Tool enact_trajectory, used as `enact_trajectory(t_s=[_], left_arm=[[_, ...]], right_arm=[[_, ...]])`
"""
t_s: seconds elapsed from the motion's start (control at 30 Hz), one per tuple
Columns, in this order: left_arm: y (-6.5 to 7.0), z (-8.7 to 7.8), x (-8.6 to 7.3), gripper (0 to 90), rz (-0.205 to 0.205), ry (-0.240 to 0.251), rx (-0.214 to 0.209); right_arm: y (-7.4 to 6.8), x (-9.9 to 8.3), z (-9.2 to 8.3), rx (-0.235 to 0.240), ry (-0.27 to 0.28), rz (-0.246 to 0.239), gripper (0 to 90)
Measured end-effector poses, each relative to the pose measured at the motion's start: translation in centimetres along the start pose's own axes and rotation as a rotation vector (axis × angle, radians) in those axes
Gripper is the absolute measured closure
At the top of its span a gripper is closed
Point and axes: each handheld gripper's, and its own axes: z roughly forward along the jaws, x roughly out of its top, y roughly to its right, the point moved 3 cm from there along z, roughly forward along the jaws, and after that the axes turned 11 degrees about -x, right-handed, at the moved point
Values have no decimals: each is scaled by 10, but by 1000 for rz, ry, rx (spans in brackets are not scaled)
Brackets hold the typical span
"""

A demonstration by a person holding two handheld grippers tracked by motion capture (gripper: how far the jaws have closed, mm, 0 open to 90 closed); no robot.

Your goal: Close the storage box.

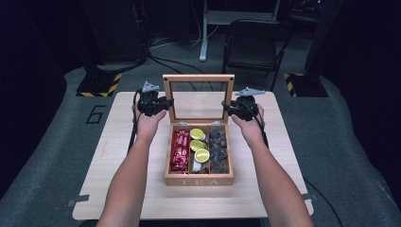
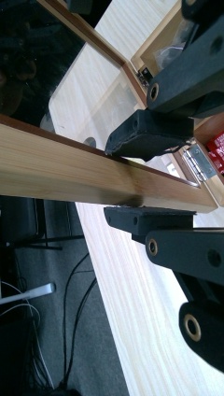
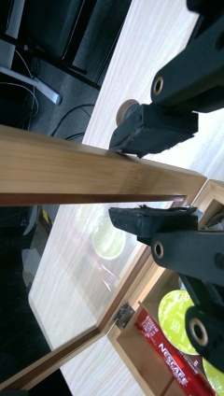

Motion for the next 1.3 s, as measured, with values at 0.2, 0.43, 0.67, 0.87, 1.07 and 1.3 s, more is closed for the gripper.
enact_trajectory(t_s=[0.2, 0.43, 0.67, 0.87, 1.07, 1.3], left_arm=[[0, 0, 0, 647, 3, -5, 4], [1, 0, 0, 647, 0, -5, 6], [0, 1, 0, 647, -9, -1, 7], [0, 1, 0, 646, -11, 0, 5], [0, 1, 0, 646, -9, -2, 4], [0, 1, 0, 646, -10, 0, 7]], right_arm=[[-1, -1, 2, -12, -1, -8, 606], [-3, -6, 6, -14, -13, -3, 602], [-3, -12, 11, -9, -38, -5, 611], [-3, -15, 15, -7, -45, -8, 616], [-2, -16, 16, -3, -59, 11, 635], [-3, -17, 17, -19, -72, 7, 648]])
